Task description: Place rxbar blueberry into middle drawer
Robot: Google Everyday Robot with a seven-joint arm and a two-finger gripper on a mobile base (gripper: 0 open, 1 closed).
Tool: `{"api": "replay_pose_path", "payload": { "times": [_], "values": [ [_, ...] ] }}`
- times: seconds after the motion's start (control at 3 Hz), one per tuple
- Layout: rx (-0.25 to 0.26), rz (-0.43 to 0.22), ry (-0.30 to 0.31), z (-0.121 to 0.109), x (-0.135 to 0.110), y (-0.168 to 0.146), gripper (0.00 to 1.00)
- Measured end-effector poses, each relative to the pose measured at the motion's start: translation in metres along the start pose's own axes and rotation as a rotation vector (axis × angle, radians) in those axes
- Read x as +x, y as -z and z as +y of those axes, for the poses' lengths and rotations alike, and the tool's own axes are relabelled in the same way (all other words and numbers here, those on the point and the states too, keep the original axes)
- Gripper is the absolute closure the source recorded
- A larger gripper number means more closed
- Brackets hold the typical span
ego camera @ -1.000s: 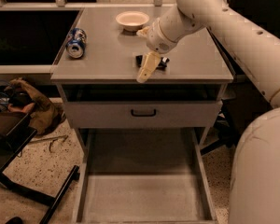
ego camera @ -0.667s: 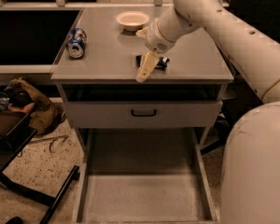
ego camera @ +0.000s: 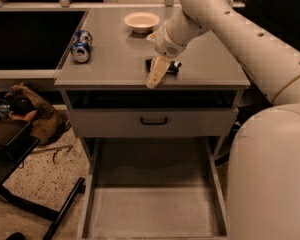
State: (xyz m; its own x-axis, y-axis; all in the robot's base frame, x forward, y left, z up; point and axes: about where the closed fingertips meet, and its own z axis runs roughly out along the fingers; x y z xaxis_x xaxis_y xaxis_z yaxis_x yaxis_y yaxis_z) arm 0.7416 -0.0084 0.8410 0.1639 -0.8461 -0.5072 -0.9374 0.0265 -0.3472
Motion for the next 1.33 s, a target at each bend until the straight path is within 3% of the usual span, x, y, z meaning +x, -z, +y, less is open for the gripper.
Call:
{"api": "replay_pose_path", "payload": {
  "times": [0.33, 0.67, 1.0, 1.33],
  "values": [
    [0.04, 0.051, 0.016, -0.015, -0.001, 0.0158, 0.0],
    [0.041, 0.051, 0.016, -0.0152, -0.0009, 0.0159, 0.0],
    [0.041, 0.051, 0.016, -0.0152, -0.0009, 0.0158, 0.13],
    [0.04, 0.051, 0.016, -0.0152, -0.0009, 0.0157, 0.37]
  ]
}}
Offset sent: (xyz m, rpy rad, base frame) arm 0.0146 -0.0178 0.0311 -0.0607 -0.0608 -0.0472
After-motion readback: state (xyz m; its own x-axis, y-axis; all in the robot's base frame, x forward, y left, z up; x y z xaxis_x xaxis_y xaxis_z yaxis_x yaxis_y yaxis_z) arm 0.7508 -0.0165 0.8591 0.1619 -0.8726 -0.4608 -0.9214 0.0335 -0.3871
